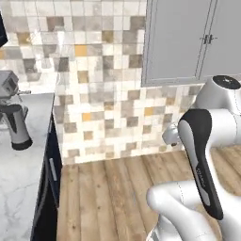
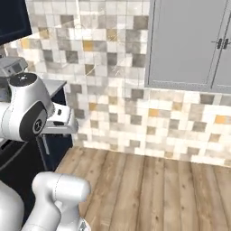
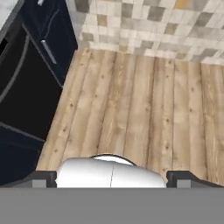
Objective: Navigate to the stand mixer.
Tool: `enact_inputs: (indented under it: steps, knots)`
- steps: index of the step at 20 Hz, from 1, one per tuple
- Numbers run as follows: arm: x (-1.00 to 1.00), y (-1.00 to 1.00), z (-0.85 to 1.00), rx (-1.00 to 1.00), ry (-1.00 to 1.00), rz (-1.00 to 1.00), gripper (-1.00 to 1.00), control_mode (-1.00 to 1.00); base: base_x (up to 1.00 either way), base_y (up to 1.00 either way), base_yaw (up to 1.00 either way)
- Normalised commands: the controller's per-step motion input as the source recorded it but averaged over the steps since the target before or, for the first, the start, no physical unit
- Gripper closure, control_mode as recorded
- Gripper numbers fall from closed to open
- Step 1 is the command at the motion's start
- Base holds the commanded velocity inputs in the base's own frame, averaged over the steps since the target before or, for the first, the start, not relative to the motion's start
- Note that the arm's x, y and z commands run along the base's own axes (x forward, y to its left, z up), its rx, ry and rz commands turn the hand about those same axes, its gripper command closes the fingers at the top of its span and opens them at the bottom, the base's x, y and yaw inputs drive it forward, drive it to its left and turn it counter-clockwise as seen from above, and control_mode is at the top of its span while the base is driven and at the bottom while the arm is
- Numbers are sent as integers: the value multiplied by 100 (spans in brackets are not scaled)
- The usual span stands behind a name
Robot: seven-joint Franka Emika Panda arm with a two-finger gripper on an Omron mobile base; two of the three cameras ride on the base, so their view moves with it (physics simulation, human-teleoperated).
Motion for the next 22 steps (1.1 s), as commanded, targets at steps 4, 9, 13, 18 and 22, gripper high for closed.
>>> enact_inputs:
  steps: [4, 9, 13, 18, 22]
  knots:
    - [0, 0, 0, 0, 0, 0, -100, 100, 0, 6, -100]
    - [0, 0, 0, 0, 0, 0, -100, 100, 0, 2, -100]
    - [0, 0, 0, 0, 0, 0, -100, 100, 0, 0, -100]
    - [0, 0, 0, 0, 0, 0, -100, 100, 0, -3, -99]
    - [0, 0, 0, 0, 0, 0, -100, 100, 4, -69, -69]
